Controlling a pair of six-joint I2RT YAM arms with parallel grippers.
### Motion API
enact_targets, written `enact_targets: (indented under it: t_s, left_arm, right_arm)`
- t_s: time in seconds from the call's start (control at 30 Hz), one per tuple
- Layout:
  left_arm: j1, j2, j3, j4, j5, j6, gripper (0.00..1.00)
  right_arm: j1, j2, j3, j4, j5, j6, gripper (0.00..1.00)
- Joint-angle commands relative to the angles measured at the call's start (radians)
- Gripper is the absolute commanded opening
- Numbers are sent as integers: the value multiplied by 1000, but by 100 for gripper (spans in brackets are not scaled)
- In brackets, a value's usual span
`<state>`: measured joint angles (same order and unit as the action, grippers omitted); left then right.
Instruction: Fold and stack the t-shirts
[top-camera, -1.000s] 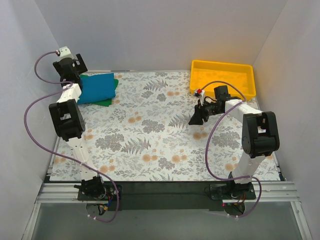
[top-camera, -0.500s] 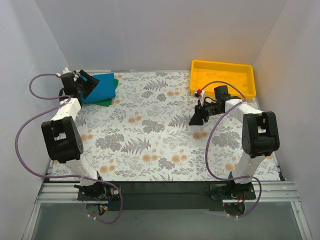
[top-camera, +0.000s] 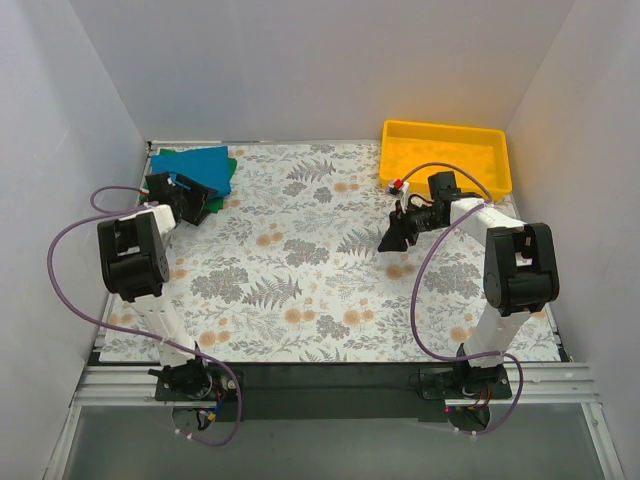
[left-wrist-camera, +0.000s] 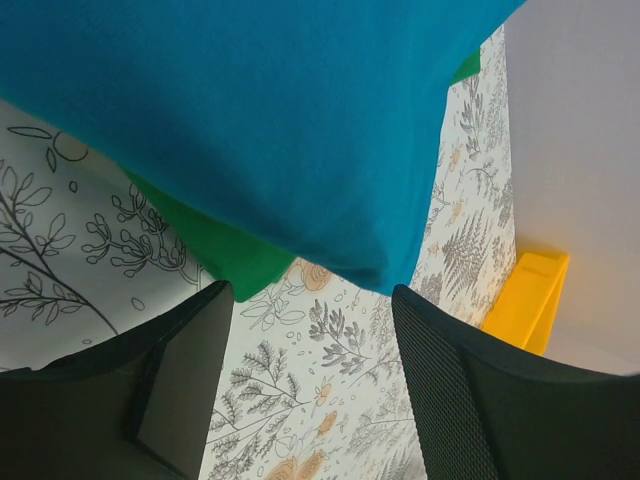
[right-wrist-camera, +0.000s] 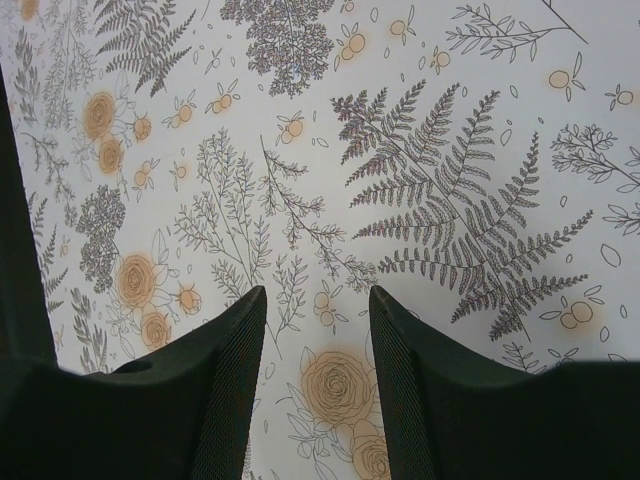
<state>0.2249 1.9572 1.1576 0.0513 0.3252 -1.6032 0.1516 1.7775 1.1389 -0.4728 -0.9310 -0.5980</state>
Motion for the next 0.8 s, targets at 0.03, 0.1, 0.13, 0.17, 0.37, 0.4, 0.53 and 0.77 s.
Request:
enact_targets:
  t_s: [0.03,0.1,0.13,0.17,0.37,0.4,0.53,0.77]
  left_arm:
    - [-7,12,57,30,-12,-34,62]
    - [-9,22,68,28,-14,-37,60]
    - [-9,26,76,30,-14,-35,58]
    - [-9,26,76,30,-15,-35,56]
    - [-9,28,86,30,-21,-20,50]
    - [-9,32,88,30,-23,-15,47]
    - [-9,57,100,27,-8,-8,39]
    - [-4,43,119,42,44,34,6]
  right_arm:
    - [0,-3,41,-21,-29,-22,53]
    - [0,3,42,-23,-31,-25,53]
    - [-1,3,42,-26,-32,-25,53]
    - [-1,7,44,-26,-31,-26,53]
    - [-1,11,45,-30,-35,-29,53]
    - [0,11,45,-32,-37,-29,53]
    - [-1,10,45,-35,-35,-34,53]
    - [-1,3,48,-41,-37,-40,53]
